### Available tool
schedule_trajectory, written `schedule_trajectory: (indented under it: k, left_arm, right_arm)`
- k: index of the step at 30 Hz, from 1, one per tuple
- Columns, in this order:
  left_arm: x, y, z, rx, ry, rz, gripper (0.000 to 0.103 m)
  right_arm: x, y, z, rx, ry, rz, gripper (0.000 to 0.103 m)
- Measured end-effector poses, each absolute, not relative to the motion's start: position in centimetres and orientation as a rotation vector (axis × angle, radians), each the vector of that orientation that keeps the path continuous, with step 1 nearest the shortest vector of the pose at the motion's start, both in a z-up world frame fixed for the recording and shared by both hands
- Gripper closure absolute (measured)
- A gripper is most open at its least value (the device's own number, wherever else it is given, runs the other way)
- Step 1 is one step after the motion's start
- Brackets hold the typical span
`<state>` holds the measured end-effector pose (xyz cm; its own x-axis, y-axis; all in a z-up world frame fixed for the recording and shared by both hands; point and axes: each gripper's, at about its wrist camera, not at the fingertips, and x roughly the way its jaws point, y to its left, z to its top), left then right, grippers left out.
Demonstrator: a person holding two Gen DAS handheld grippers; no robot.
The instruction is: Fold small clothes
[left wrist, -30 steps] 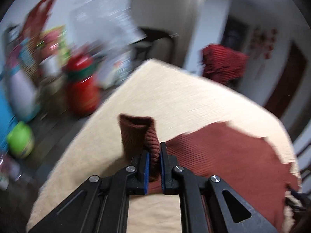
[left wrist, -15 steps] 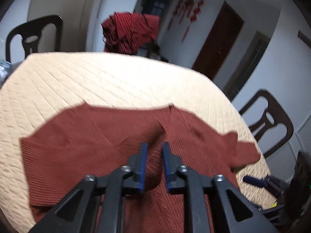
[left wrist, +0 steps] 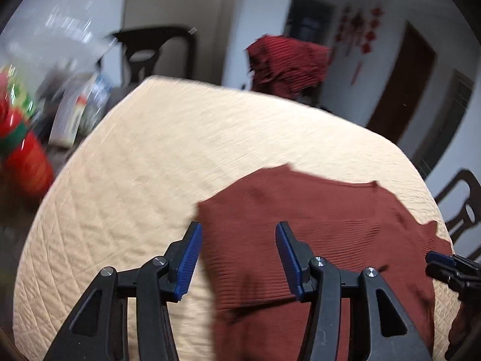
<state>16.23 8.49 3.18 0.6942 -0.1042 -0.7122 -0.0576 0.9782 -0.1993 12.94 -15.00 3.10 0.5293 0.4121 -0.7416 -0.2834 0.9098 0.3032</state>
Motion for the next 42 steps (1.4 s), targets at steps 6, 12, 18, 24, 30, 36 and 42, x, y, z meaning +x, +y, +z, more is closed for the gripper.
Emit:
schedule_trajectory:
  k: [6,12,18,24,30,36,42]
  left_arm:
    - [16.7,9.5,0.1,-0.275,0.896,-0.072,0.083]
    - [16.4,9.9,-0.7,-0.259,0.875,-0.07,0.093]
    - [15.1,10.3,-0.1,-0.206,0.851,-0.068,0.093]
    - [14.7,8.7,2.4,-0.186,0.779,-0.102,0.093]
    - [15.4,7.4,0.0,-0.151,0.843,-0.115,0.091]
    - [12.5,6.9,1.8,-0.134,0.823,-0.133,0.069]
    - [9.3,5.3,2.1,-0.147,0.828,-0.172,0.06]
  right_arm:
    - [16.7,-12.4,0.6,0.148,1.034,0.455,0.075]
    - [16.1,-12.9,0.0,0.2,1.019,0.437,0.099]
    - [16.0,-13.8,0.3,0.206,1.012,0.421,0.1]
    - [16.8,-11.8,1.7,0.169,0.97,0.462,0.1]
    - [17.1,-12.0,0.0,0.143,1.016,0.459,0.1]
    - [13.5,-14.8,1.8,0.166,0.938,0.454,0.088]
    - [9.3,-18.7,1.6,0.233,0.92,0.407,0.085]
